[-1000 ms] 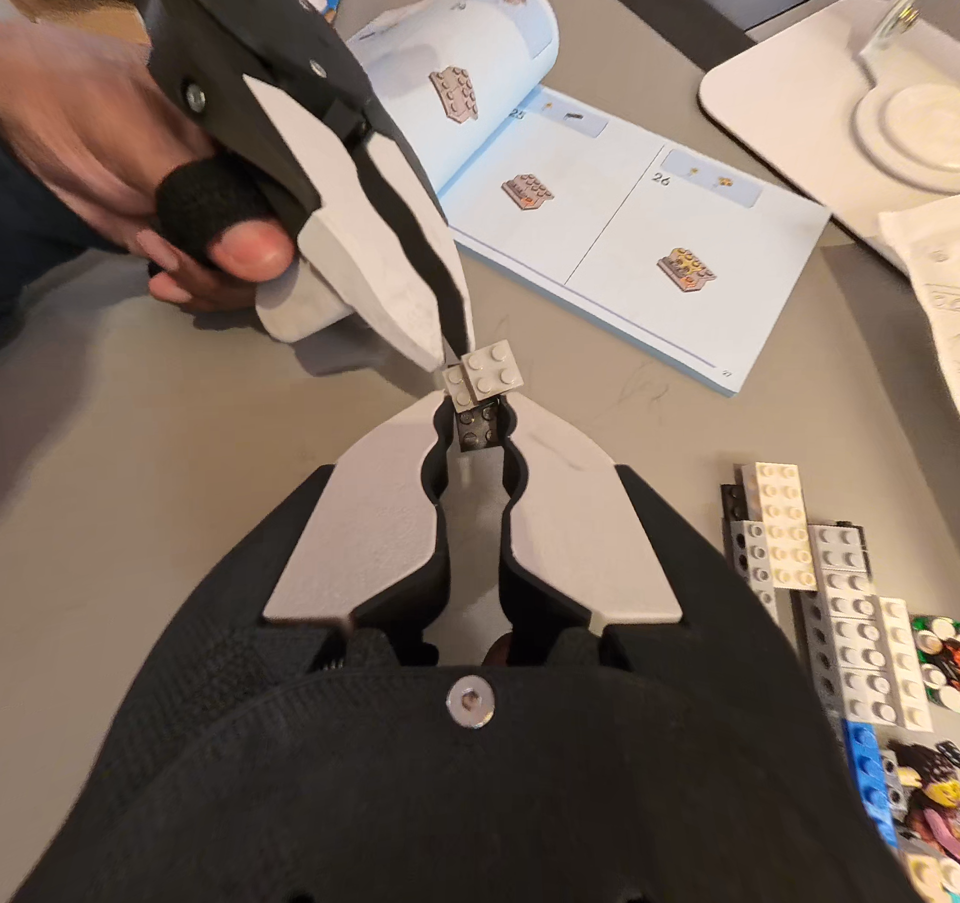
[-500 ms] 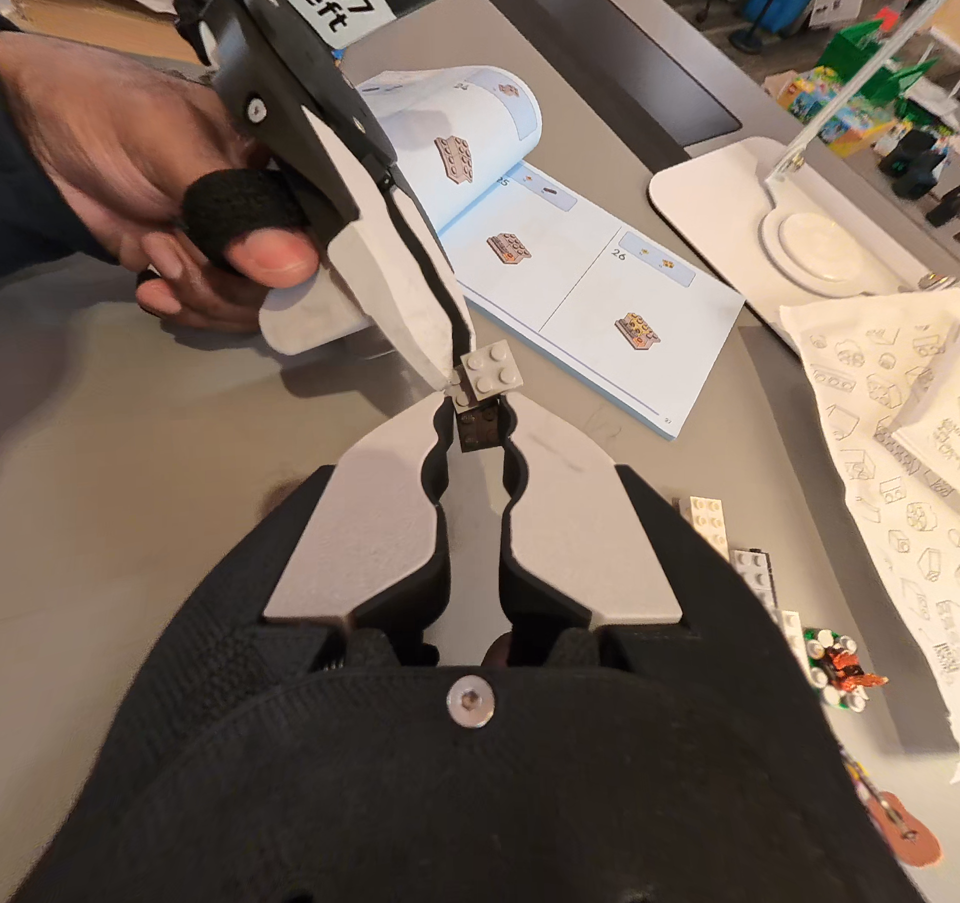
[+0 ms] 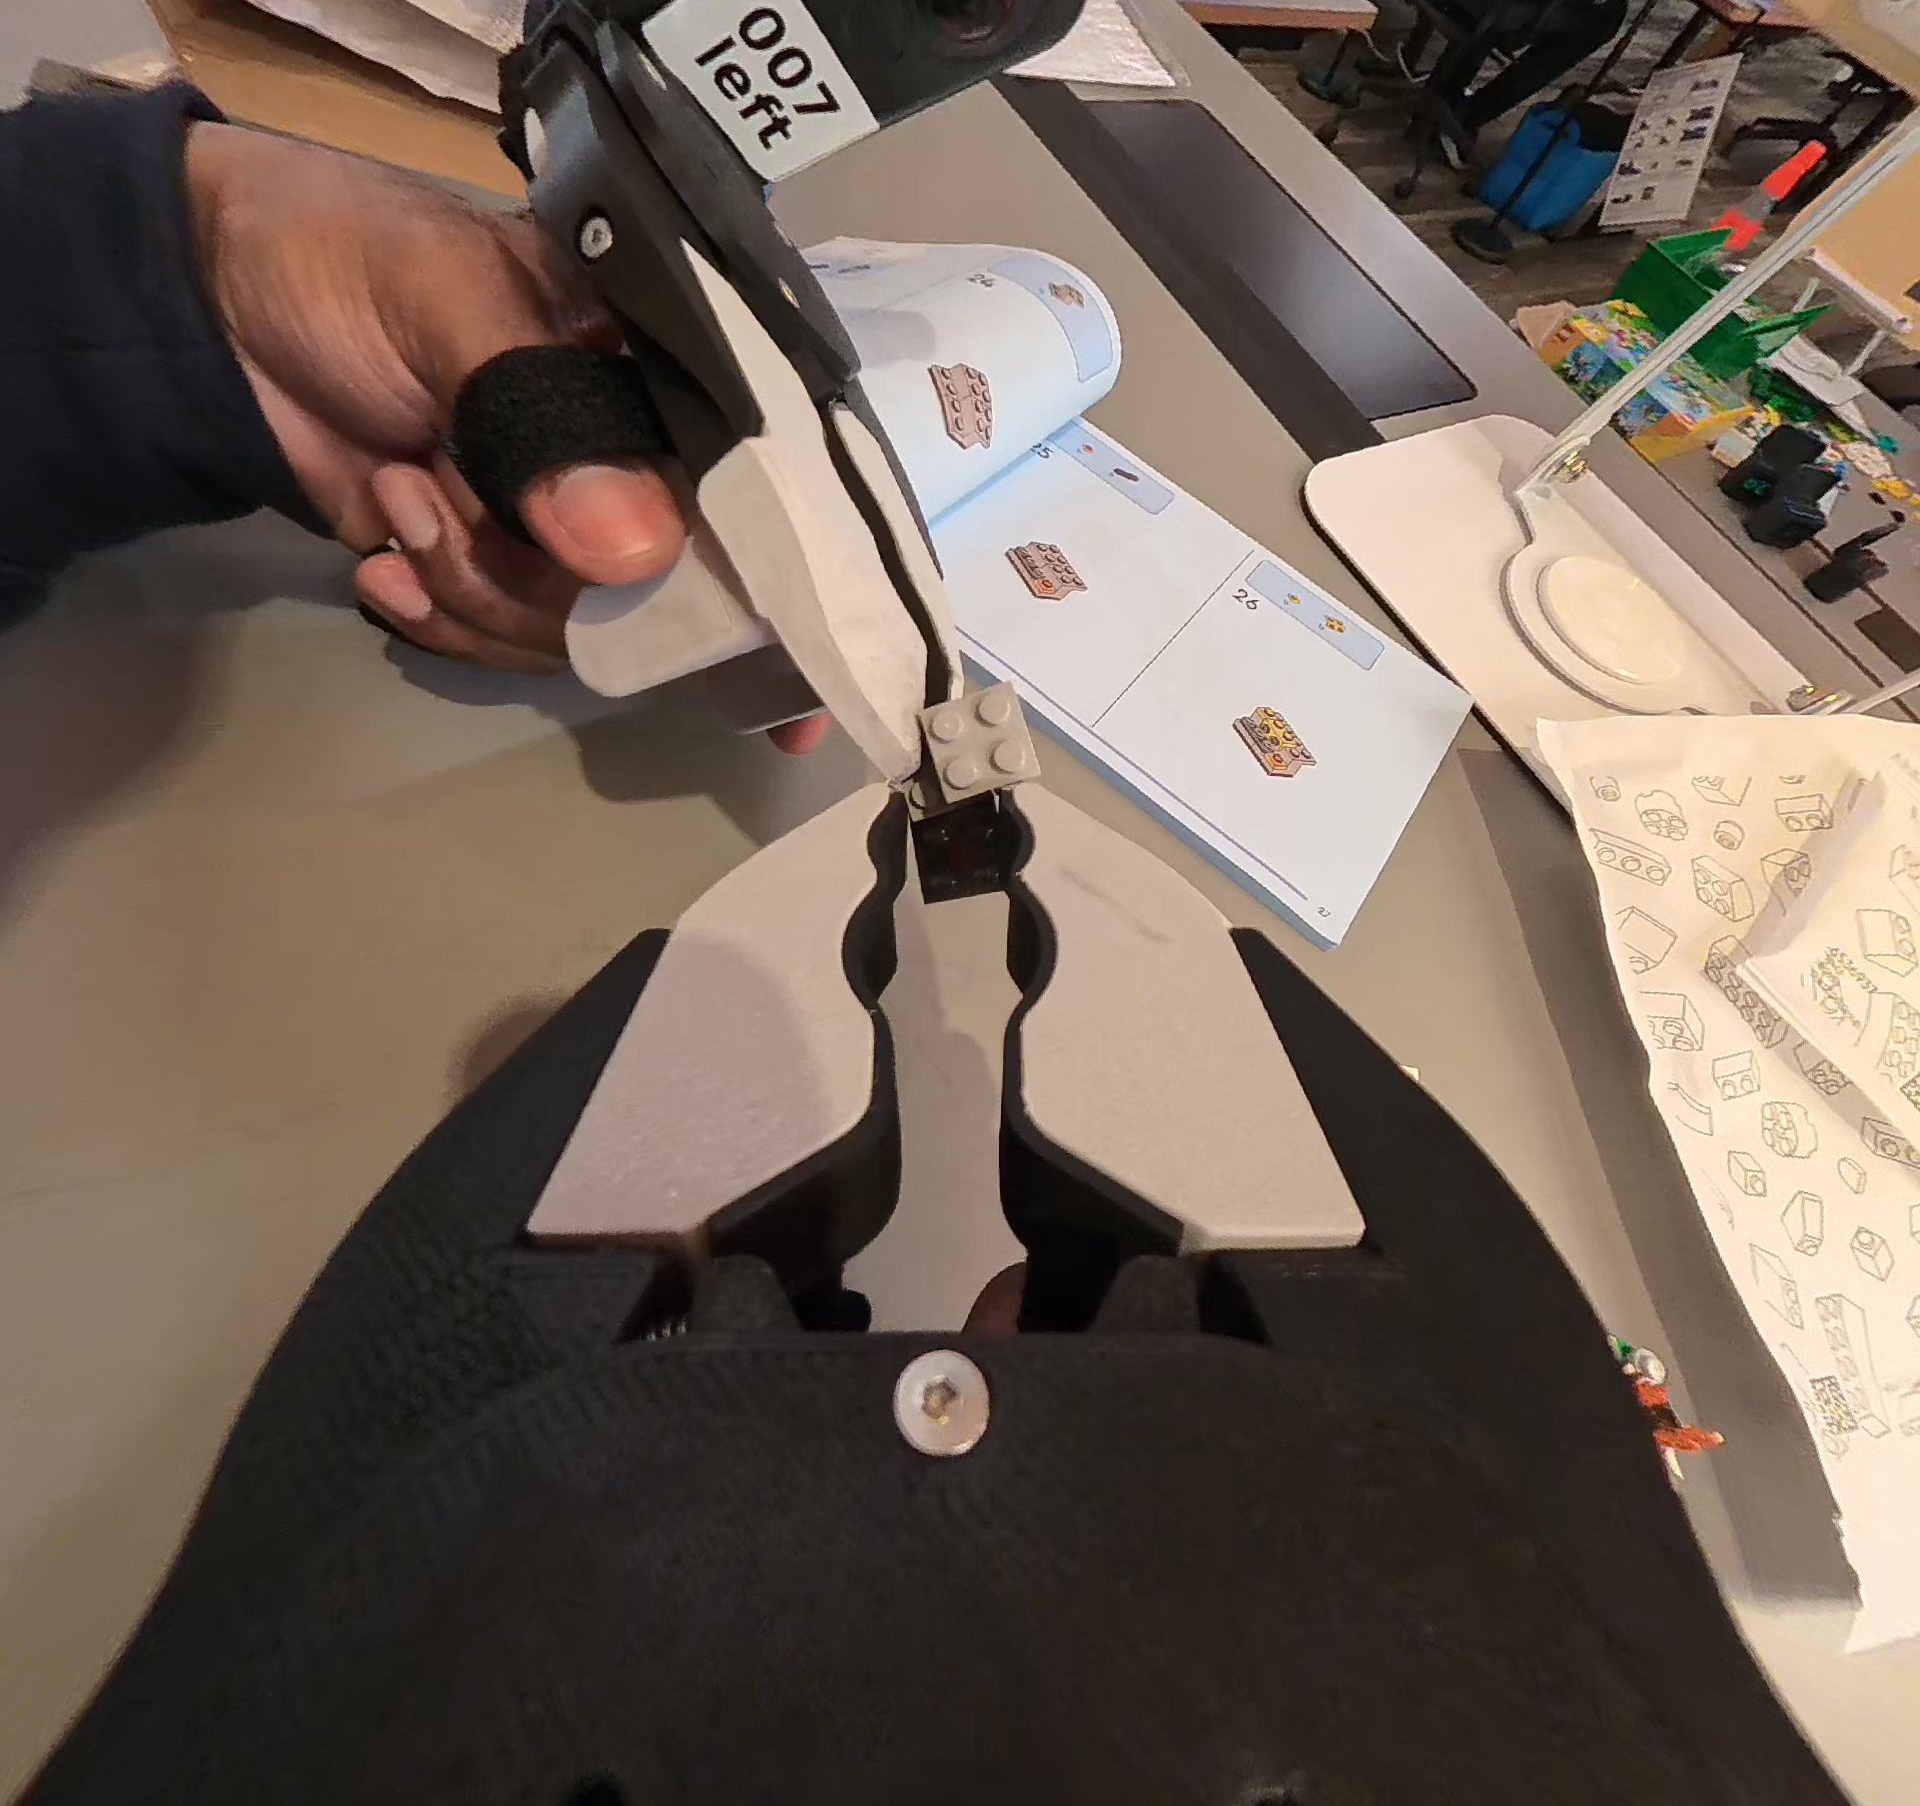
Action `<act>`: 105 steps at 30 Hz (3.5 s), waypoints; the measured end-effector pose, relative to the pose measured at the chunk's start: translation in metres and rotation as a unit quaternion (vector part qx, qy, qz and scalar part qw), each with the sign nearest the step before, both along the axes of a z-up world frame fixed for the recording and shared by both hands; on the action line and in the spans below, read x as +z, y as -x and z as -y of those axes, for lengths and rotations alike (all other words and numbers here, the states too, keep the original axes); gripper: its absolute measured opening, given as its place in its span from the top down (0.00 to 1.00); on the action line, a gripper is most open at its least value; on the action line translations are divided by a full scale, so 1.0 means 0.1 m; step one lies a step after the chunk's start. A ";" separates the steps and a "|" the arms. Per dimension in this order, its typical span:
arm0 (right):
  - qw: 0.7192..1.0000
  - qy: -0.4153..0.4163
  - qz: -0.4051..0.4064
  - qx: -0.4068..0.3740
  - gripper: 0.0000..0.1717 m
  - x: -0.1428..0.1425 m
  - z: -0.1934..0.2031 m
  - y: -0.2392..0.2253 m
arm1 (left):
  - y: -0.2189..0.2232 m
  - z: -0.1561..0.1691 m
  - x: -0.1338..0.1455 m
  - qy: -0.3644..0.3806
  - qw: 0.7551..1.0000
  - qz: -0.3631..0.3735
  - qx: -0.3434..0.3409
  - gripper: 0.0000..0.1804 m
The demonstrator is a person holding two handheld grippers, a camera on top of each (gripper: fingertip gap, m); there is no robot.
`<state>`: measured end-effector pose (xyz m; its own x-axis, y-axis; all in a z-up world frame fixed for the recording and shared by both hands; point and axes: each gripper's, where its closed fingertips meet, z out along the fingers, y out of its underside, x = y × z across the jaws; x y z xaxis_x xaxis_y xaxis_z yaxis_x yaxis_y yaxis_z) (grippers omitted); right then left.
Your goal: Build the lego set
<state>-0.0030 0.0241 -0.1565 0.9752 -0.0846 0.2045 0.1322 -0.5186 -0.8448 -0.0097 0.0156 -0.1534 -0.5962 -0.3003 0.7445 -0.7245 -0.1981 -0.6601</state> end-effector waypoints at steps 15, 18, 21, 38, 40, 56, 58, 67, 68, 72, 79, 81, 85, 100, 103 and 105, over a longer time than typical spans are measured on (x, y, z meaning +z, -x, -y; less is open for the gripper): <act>0.991 -0.055 -0.096 0.071 0.78 0.18 0.06 0.16 | 0.11 -0.06 0.02 -0.079 0.991 0.109 -0.018 0.95; 0.983 -0.053 -0.141 0.099 0.77 0.16 0.08 0.25 | 0.22 -0.02 0.03 -0.103 0.981 0.157 -0.046 0.95; 0.973 -0.042 -0.184 0.133 0.78 0.13 0.10 0.37 | 0.33 0.03 0.01 -0.123 0.972 0.186 -0.076 0.95; 0.957 0.003 -0.219 0.190 0.88 -0.02 0.17 0.59 | 0.50 0.19 -0.06 -0.177 0.948 0.233 -0.126 0.95; 0.955 0.006 -0.223 0.193 0.88 -0.03 0.18 0.59 | 0.52 0.20 -0.07 -0.186 0.945 0.237 -0.128 0.95; 0.946 0.004 -0.250 0.209 0.88 0.00 0.21 0.60 | 0.51 0.23 -0.03 -0.166 0.949 0.237 -0.129 0.95; 0.946 0.004 -0.246 0.210 0.88 0.01 0.21 0.61 | 0.52 0.22 -0.03 -0.169 0.946 0.246 -0.130 0.95; 0.961 0.038 -0.183 0.206 0.88 -0.10 0.21 0.59 | 0.50 0.21 -0.12 -0.219 0.929 0.265 -0.134 0.95; 0.965 0.045 -0.160 0.205 0.88 -0.13 0.21 0.59 | 0.50 0.21 -0.14 -0.232 0.925 0.271 -0.134 0.95; 0.973 0.067 -0.099 0.198 0.88 -0.22 0.21 0.56 | 0.47 0.20 -0.24 -0.268 0.912 0.278 -0.136 0.95; 0.975 0.052 -0.071 0.202 0.88 -0.19 0.19 0.57 | 0.48 0.17 -0.26 -0.295 0.901 0.289 -0.137 0.95; 0.977 0.051 -0.068 0.198 0.88 -0.19 0.19 0.56 | 0.47 0.17 -0.28 -0.299 0.899 0.288 -0.137 0.95; 0.978 0.051 -0.058 0.191 0.86 -0.22 0.16 0.54 | 0.45 0.18 -0.33 -0.305 0.897 0.288 -0.138 0.95; 0.977 -0.002 -0.098 0.190 0.89 -0.09 0.13 0.50 | 0.39 0.14 -0.16 -0.242 0.920 0.290 -0.101 0.93; 0.975 -0.028 -0.110 0.189 0.89 -0.01 0.11 0.50 | 0.38 0.13 -0.08 -0.218 0.925 0.299 -0.089 0.93; 0.974 -0.040 -0.118 0.190 0.89 0.03 0.11 0.50 | 0.39 0.13 -0.03 -0.203 0.928 0.300 -0.087 0.93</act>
<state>-0.0526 0.0128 -0.1538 0.9581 0.2857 -0.0224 0.0982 -0.4007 -0.9109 -0.0484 0.0025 -0.1569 -0.9325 -0.3439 0.1104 -0.2009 0.2399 -0.9498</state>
